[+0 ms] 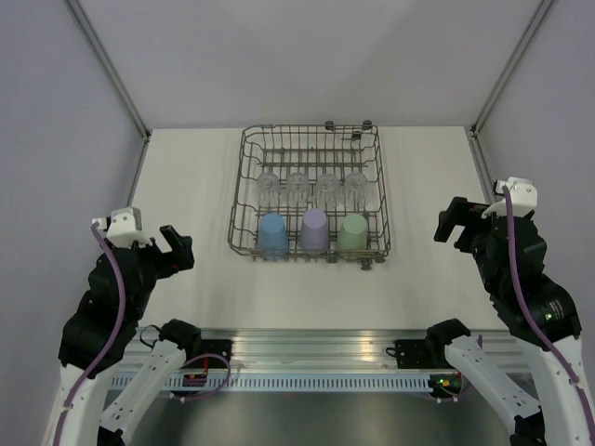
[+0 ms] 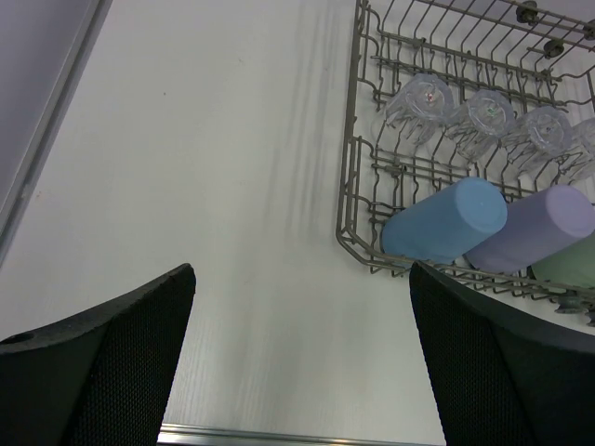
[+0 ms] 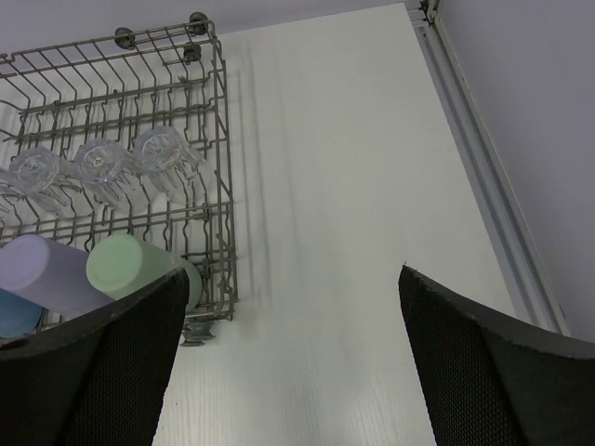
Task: Unload the cups from the dish rack
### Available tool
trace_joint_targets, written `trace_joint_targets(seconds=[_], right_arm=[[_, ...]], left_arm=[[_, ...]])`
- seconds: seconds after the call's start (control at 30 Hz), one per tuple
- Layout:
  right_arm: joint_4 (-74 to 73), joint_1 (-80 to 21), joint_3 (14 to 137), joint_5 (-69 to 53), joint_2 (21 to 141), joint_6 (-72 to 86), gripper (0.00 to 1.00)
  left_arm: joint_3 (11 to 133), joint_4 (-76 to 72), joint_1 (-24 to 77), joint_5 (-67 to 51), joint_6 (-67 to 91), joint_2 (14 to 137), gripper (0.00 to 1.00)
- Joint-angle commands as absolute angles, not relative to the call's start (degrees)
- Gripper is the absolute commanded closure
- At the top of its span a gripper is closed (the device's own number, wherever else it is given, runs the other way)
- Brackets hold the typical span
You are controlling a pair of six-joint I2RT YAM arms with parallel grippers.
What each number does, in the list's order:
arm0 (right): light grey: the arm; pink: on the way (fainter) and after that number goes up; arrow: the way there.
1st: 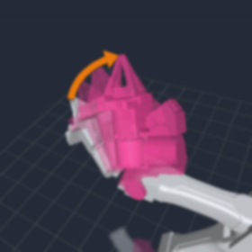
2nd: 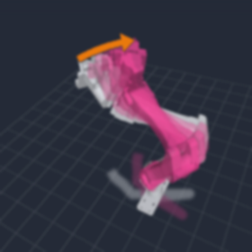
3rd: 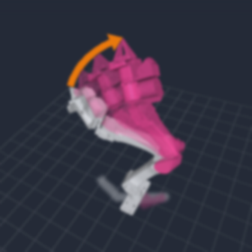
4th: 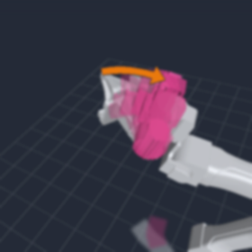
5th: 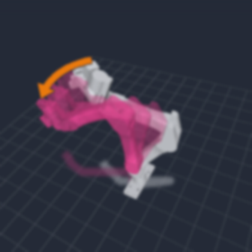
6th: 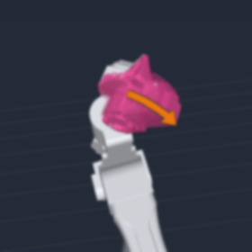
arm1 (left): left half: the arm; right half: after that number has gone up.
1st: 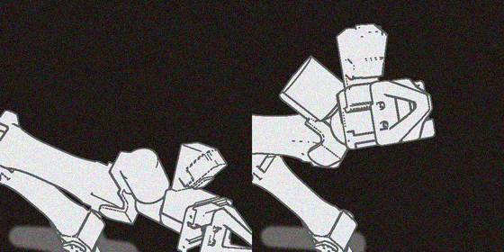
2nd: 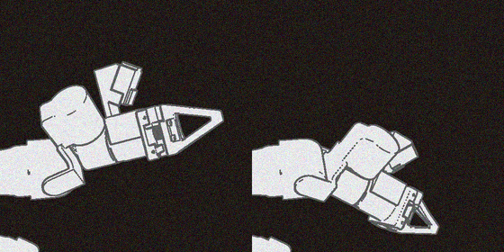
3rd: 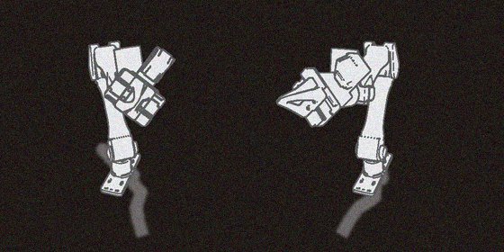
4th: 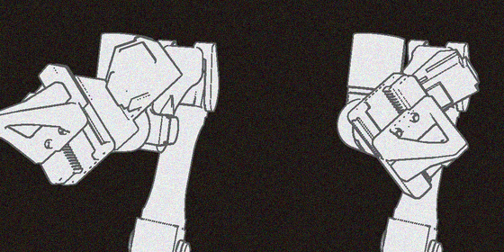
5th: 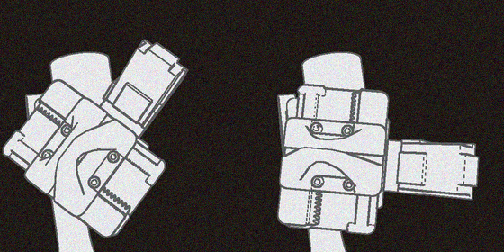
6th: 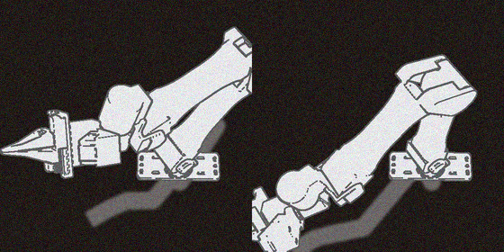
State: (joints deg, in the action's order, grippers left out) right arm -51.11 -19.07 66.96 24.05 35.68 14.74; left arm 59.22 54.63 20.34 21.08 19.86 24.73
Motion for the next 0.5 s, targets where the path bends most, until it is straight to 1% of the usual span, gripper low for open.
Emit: trace_joint_targets(seconds=[0.0,0.13,0.33,0.47], right_arm=[[-50.2,-19.2,67.2,23.8,34.7,15.0,0.02],[-49.6,-19.3,66.7,22.2,33.9,14.8,0.02],[-49.0,-19.2,65.0,17.0,35.3,15.4,0.02],[-48.9,-19.3,63.5,18.4,36.5,17.1,0.02]], left_arm=[[58.8,52.0,20.2,21.6,20.9,25.2,0.0],[59.8,52.0,20.1,20.7,20.5,27.1,0.0],[64.0,51.9,20.2,16.3,23.1,36.5,0.0],[64.8,49.8,20.1,12.5,24.6,42.5,0.0]])
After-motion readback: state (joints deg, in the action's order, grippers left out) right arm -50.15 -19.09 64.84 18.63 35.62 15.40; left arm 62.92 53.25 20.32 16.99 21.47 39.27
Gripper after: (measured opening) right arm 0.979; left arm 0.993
